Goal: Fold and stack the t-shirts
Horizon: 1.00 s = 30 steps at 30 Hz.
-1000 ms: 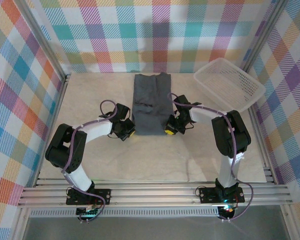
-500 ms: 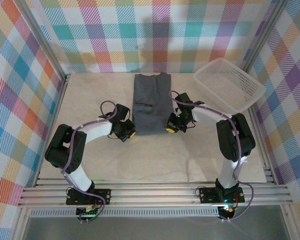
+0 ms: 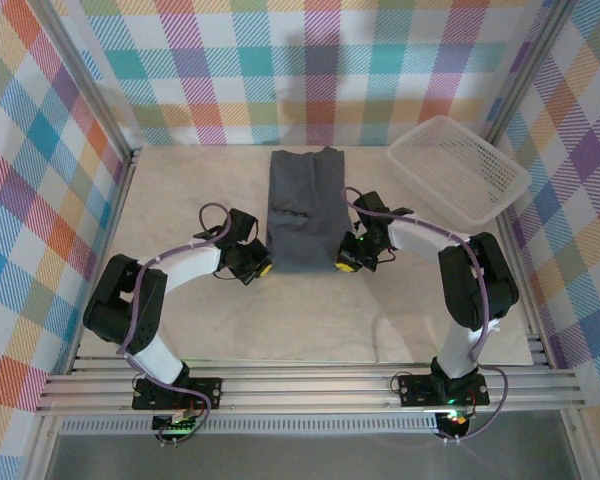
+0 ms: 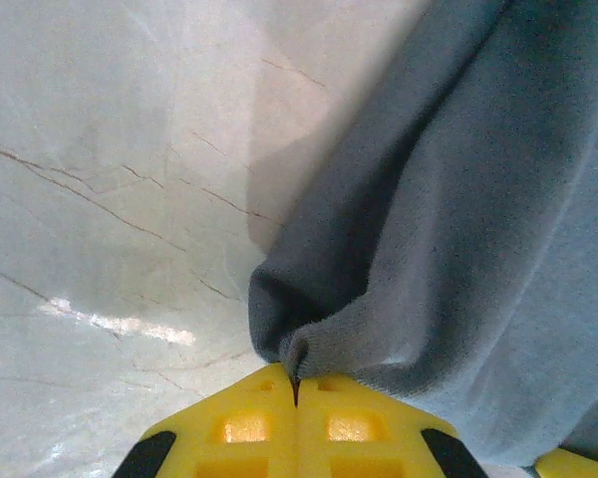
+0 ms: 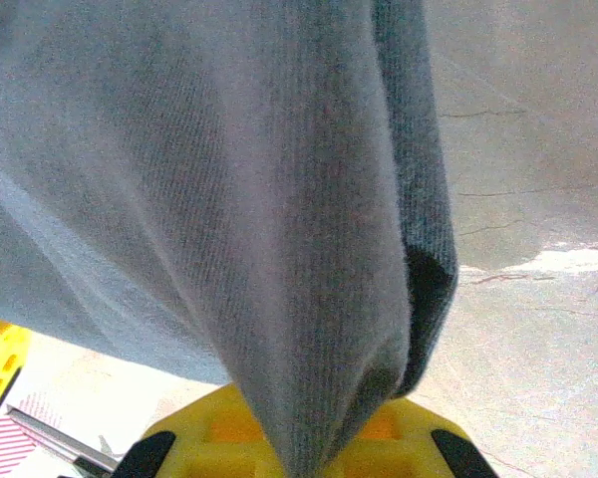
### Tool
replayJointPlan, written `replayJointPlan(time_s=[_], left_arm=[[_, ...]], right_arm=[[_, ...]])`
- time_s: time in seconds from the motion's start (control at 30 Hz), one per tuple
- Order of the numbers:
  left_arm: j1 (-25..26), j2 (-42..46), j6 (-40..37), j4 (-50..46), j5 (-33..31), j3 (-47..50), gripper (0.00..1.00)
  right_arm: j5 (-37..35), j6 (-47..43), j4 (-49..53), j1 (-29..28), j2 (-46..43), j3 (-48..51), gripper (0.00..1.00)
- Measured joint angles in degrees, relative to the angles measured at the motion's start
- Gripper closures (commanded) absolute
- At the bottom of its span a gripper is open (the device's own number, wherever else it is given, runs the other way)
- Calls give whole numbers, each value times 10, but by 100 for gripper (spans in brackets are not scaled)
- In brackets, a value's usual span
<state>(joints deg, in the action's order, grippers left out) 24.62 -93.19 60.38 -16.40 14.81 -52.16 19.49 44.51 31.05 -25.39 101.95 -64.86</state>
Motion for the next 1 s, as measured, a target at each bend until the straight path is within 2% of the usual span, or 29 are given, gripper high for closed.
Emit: replayJointPlan(time_s=[0.03,0.07,0.13,0.23,0.43,0.63,0.73,0.9,1.0], left_arm=[[1,4,0,-1,-1,0,69],[3,12,-1,-3,-2,0,62],[6,28,1,-13,-5,0,53],[10,41,4,-22,-5,0,48],[20,24,5,-23,-3,0,47],[40,-35,5,-13,-3,-4,56],[41,-46,6,-30,-8,-19,70],[46,-77,-12,-43,-27,-55,99],[46,-80,-21,-30,-43,-67,100]], right_arm=[[0,0,0,0,0,1,100],[0,0,0,0,0,3,100],[-1,-2,1,0,0,7,100],[-4,-4,0,0,0,11,100],[-4,-17,1,0,0,14,100],[-4,-27,2,1,12,14,100],[-4,-34,6,1,21,14,100],[-4,-43,17,1,26,9,100],[-4,-51,25,1,26,1,100]])
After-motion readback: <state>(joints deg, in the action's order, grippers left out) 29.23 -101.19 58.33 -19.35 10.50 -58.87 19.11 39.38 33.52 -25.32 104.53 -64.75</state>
